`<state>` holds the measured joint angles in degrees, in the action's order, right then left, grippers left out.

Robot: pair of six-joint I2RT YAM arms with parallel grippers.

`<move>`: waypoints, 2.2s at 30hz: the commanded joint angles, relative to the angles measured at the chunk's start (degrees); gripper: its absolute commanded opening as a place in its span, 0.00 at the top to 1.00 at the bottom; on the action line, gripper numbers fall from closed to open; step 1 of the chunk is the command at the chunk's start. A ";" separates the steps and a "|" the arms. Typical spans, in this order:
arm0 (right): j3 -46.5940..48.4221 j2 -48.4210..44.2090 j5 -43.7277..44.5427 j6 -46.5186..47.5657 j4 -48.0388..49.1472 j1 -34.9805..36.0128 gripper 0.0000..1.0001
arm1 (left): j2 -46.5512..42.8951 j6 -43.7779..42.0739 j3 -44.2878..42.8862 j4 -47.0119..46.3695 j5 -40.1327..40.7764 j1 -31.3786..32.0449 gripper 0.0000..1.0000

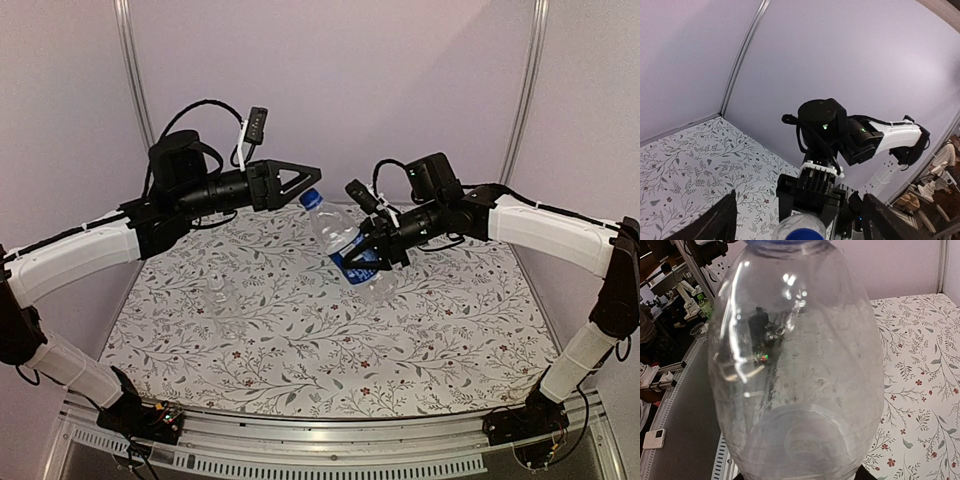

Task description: Unscrew the bottle caps

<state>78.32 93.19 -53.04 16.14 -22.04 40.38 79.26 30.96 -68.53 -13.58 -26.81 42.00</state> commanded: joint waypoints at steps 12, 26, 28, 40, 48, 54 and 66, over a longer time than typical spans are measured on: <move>0.43 -1.60 -13.37 1.88 -0.37 -0.21 0.61 | 2.73 -2.93 1.99 -17.29 -28.82 -2.69 0.21; 0.10 -1.69 -14.74 1.70 -0.15 -0.21 0.61 | 5.37 -1.19 1.25 -19.89 -30.60 -2.69 0.44; 0.00 -1.69 -14.57 1.70 -0.11 -0.21 0.61 | 5.37 -1.02 1.37 -20.13 -30.66 -2.66 0.49; -0.12 -1.64 -12.35 1.63 -0.11 -0.21 0.61 | 5.37 -1.22 1.60 -19.44 -29.85 -2.71 0.74; 0.66 -2.09 3.40 -0.72 0.00 -0.22 0.62 | 1.14 -1.89 0.42 -4.94 -7.94 -1.24 0.98; 0.87 -1.71 8.90 -1.81 0.85 -0.21 0.62 | -2.18 0.01 -2.10 7.83 18.12 5.39 0.96; 0.38 -1.43 6.23 -1.26 0.87 -0.26 0.62 | -1.90 -1.66 -3.80 8.98 21.28 6.98 0.75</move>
<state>78.37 92.16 -46.96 15.64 -19.68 40.12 78.24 32.49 -70.76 -2.98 -8.27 49.10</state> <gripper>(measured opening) 0.383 0.279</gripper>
